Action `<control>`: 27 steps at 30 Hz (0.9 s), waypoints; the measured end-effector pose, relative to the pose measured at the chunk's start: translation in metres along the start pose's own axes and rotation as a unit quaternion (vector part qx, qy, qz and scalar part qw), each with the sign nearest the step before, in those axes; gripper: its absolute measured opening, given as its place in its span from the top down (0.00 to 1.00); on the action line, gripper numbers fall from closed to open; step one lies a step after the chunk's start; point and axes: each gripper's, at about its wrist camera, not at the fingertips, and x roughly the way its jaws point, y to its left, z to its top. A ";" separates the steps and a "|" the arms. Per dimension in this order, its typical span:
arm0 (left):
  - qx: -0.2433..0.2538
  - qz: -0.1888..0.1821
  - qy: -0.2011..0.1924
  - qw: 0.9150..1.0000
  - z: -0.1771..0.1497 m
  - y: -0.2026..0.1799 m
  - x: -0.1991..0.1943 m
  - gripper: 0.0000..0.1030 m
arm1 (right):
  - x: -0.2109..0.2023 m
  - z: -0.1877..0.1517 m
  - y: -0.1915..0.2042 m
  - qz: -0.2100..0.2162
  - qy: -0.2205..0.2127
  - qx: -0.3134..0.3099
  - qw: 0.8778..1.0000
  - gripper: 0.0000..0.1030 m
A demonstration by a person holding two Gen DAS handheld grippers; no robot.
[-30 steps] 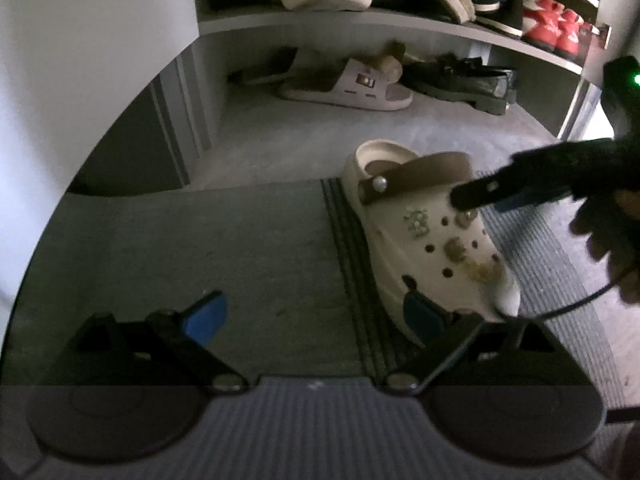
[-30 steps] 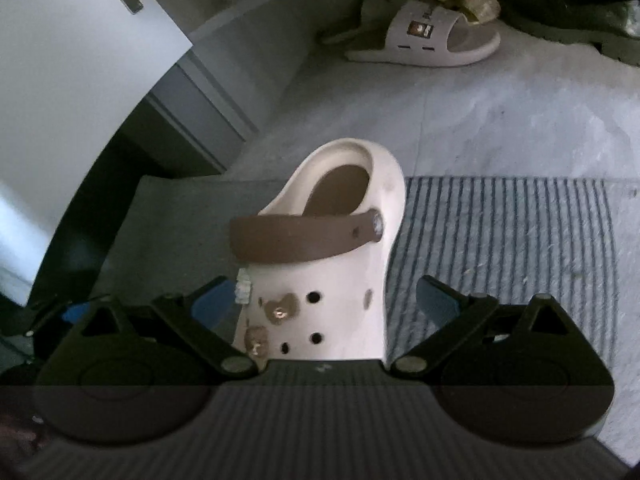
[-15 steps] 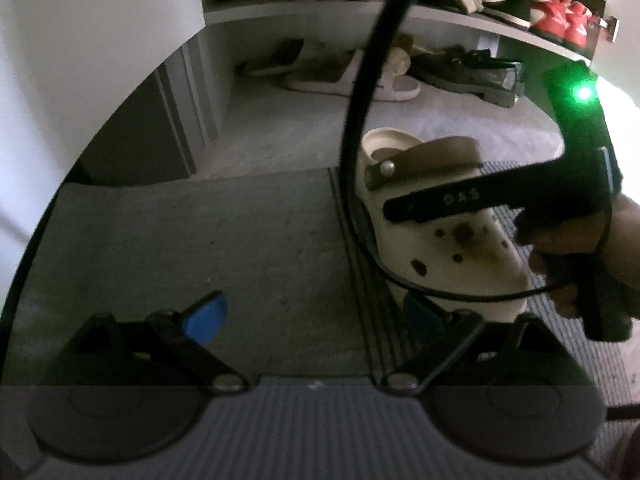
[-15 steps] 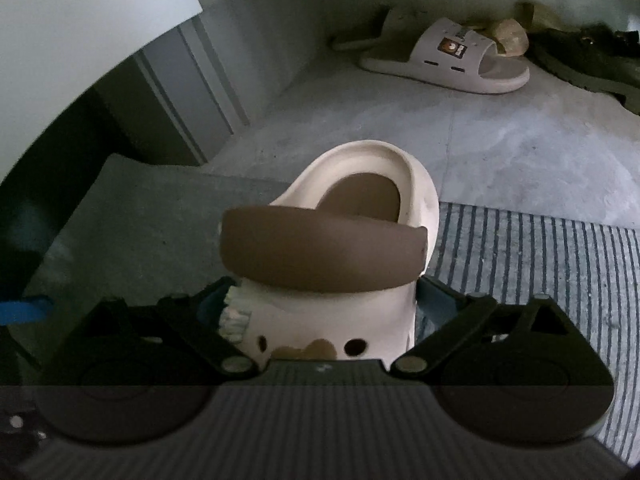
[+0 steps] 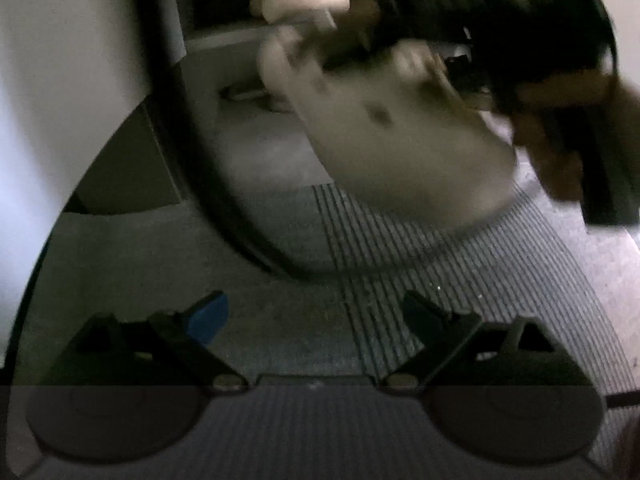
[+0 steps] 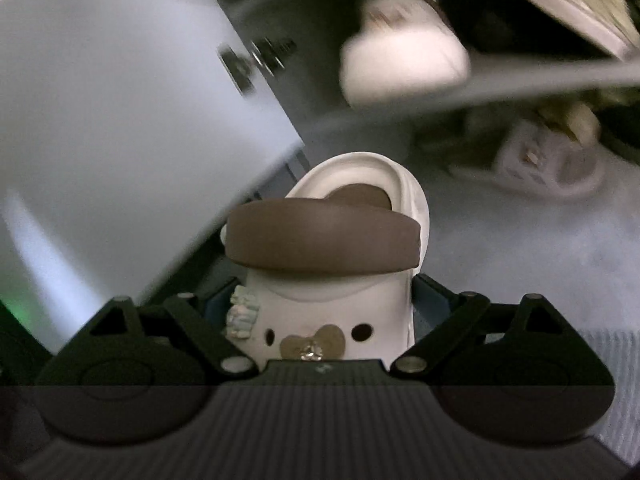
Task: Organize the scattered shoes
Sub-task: 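Carry the second clog into the shelf beside the first clog with the right tool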
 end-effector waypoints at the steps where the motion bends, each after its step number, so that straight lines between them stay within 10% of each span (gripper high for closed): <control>1: 0.000 0.003 0.002 1.000 0.000 -0.001 0.001 0.07 | 0.003 0.007 0.004 0.007 -0.007 -0.005 1.000 0.09; 14: 0.003 0.002 -0.006 1.000 0.002 -0.004 0.000 0.07 | 0.062 0.072 0.037 0.035 -0.078 0.009 0.996 0.09; 27: -0.003 -0.019 0.002 1.000 0.005 -0.008 0.011 0.07 | 0.118 0.104 0.029 -0.100 -0.102 0.034 0.989 0.15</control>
